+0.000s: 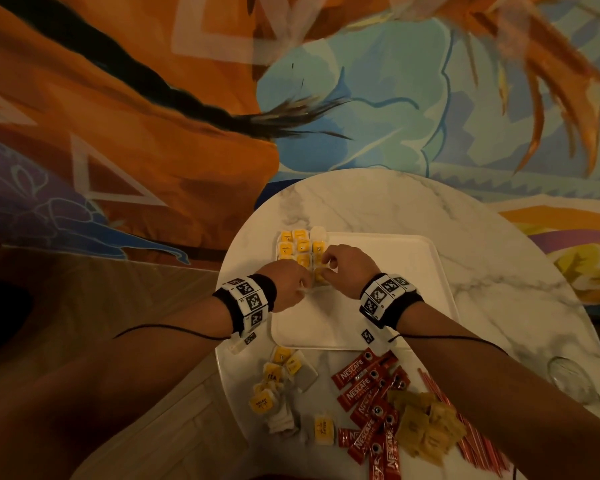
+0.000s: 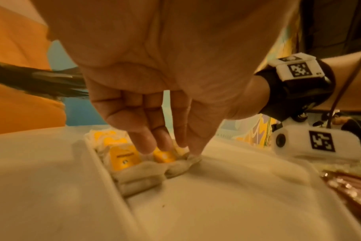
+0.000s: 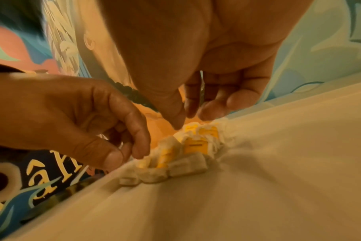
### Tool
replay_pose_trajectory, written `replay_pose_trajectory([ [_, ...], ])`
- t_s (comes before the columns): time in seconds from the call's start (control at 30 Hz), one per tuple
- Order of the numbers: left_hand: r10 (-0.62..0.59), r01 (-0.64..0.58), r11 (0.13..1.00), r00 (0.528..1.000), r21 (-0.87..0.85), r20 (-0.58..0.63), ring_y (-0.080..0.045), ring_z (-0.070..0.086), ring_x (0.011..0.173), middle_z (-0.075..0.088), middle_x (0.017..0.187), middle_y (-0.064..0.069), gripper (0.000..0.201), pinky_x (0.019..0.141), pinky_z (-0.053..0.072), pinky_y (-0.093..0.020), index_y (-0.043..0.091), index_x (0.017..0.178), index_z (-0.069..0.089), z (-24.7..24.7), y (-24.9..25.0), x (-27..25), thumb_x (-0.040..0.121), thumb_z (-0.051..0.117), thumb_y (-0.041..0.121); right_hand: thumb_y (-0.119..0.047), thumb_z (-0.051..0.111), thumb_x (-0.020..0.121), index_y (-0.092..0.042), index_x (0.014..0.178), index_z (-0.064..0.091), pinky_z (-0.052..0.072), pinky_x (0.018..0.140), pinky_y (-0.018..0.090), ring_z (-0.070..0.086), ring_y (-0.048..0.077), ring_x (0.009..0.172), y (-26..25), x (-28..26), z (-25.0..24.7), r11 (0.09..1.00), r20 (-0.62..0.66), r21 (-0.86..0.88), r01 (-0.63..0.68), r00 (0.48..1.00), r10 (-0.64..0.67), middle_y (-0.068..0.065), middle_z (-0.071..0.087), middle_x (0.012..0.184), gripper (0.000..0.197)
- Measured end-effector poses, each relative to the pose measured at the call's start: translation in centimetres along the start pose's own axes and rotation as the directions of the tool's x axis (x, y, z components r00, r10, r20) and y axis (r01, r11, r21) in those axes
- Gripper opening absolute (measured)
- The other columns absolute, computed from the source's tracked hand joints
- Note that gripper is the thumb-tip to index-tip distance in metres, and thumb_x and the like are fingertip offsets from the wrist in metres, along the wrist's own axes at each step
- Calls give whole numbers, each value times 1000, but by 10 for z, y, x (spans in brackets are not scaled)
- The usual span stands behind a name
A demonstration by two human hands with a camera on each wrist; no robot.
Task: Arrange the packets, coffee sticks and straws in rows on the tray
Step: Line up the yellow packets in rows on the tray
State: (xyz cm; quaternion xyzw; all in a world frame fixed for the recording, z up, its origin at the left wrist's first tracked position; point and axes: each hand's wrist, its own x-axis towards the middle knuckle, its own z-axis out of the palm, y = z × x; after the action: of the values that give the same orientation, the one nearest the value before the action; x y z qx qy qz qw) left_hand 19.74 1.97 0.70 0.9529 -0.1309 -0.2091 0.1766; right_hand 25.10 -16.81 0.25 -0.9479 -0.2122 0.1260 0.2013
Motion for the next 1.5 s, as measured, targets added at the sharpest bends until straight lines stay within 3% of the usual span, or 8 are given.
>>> replay_pose_trajectory([
  [0.1, 36, -36, 997, 999, -73, 1, -17, 62, 105, 67, 118, 1, 34, 87, 48, -27, 20, 121, 68, -4, 3, -17, 90, 67, 33, -35, 68, 87, -25, 97, 66, 53, 79, 38, 61, 14, 84, -9, -19, -3, 992, -2, 105, 69, 998, -69, -6, 65, 91, 13],
  [0.27, 95, -82, 981, 993, -173, 66, -3, 58, 82, 65, 106, 9, 41, 75, 47, -19, 27, 119, 66, -8, 5, -58, 85, 71, 50, -36, 71, 87, -26, 99, 67, 48, 72, 24, 57, 0, 71, -24, -57, -5, 968, 68, 192, 159, 982, -174, -11, 66, 88, 17],
  [0.5, 49, -33, 993, 988, -112, 144, -4, 52, 95, 55, 115, 12, 69, 83, 43, -19, 34, 130, 54, 10, 0, -118, 72, 73, 67, -44, 68, 88, -29, 109, 67, 36, 66, 12, 50, -8, 65, -35, -110, 6, 957, 181, 175, 234, 947, -264, -12, 65, 95, 26],
  [0.73, -68, 67, 998, 975, 13, 212, -12, 54, 102, 46, 109, 17, 95, 89, 50, -32, 45, 122, 44, 59, 1, -142, 44, 57, 98, -44, 65, 90, -33, 110, 69, 49, 80, 33, 60, 12, 89, -36, -141, 33, 968, 259, 141, 209, 936, -240, -7, 63, 98, 24],
  [0.8, -72, 74, 997, 972, -4, 225, -13, 52, 100, 44, 109, 16, 88, 87, 51, -34, 46, 117, 43, 67, 7, -147, 45, 64, 93, -45, 62, 90, -38, 111, 69, 48, 76, 32, 60, 14, 89, -39, -147, 38, 971, 278, 106, 215, 931, -237, -6, 63, 97, 23],
  [1.0, -148, 158, 986, 974, -47, 173, -18, 54, 104, 31, 130, 6, 121, 86, 52, -31, 36, 144, 23, 89, 30, -155, 45, 78, 79, -46, 59, 89, -36, 117, 63, 54, 80, 38, 63, 24, 97, -48, -151, 50, 968, 350, -54, 244, 913, -210, 1, 65, 105, 29],
  [1.23, -190, 203, 965, 977, -163, 92, -18, 57, 99, 38, 122, 4, 77, 85, 50, -29, 30, 135, 40, 99, 39, -150, 71, 78, 51, -39, 57, 90, -33, 112, 68, 44, 63, 30, 65, 26, 87, -51, -154, 60, 963, 304, -114, 242, 932, -198, 1, 61, 102, 24],
  [1.5, -219, 222, 937, 975, -270, 39, -17, 58, 101, 61, 111, 1, 39, 85, 48, -28, 23, 114, 61, 101, 36, -144, 78, 76, 27, -38, 59, 92, -27, 113, 69, 51, 74, 36, 63, 27, 90, -34, -162, 58, 974, 293, -98, 204, 941, -168, 2, 54, 107, 26],
])
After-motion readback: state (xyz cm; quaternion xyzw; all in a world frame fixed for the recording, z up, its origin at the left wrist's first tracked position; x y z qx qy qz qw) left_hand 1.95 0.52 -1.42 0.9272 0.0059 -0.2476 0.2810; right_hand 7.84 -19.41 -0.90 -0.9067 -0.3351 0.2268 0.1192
